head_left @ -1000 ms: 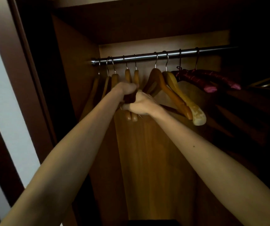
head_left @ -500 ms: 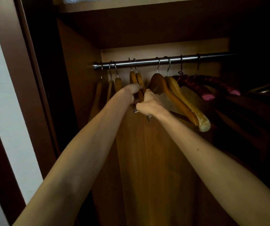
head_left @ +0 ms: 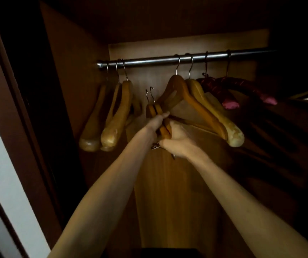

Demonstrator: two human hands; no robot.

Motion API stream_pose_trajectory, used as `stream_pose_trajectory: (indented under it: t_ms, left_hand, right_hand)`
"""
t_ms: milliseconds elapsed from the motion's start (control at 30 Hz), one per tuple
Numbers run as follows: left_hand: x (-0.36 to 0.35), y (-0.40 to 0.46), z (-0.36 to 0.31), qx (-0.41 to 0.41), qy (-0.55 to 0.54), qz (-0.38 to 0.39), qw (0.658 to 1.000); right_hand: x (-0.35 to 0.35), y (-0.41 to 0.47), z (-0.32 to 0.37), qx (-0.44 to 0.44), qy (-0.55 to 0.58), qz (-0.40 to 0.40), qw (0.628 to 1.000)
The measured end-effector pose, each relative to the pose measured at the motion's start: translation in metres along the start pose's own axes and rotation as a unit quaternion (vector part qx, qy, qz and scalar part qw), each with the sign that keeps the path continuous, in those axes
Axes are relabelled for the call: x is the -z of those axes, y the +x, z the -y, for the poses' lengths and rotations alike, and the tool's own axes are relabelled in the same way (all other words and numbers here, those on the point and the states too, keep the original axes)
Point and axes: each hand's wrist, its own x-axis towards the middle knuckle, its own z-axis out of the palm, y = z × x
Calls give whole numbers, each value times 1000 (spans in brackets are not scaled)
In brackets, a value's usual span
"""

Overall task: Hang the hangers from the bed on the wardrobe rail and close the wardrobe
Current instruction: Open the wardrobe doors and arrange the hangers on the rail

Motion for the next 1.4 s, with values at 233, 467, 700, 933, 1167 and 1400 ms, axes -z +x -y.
stream_pose_trajectory:
  t_ms: [233, 467, 700, 933, 1167, 1400]
  left_hand:
    - [14, -53, 125, 55, 89, 12, 994]
    - [47, -106, 209, 80, 197, 125, 969]
    - [78, -140, 235, 30, 266, 283, 921]
    - [96, -151, 237, 1, 251, 350, 902]
    - [104, -145, 241, -90, 353, 246, 898]
    - [58, -160, 263, -220, 430, 40, 875]
  right_hand:
    - [-56, -92, -107, -16, 65, 71, 995]
    - [-65, -85, -180, -47, 19, 40, 998]
    - [-78, -66, -200, -2, -40, 157, 987]
    - [-80, -74, -207, -34, 71, 171, 982]
    - [-80, -97, -211, -49, 22, 91, 994]
    - [-91, -125, -195, -197, -66, -29, 978]
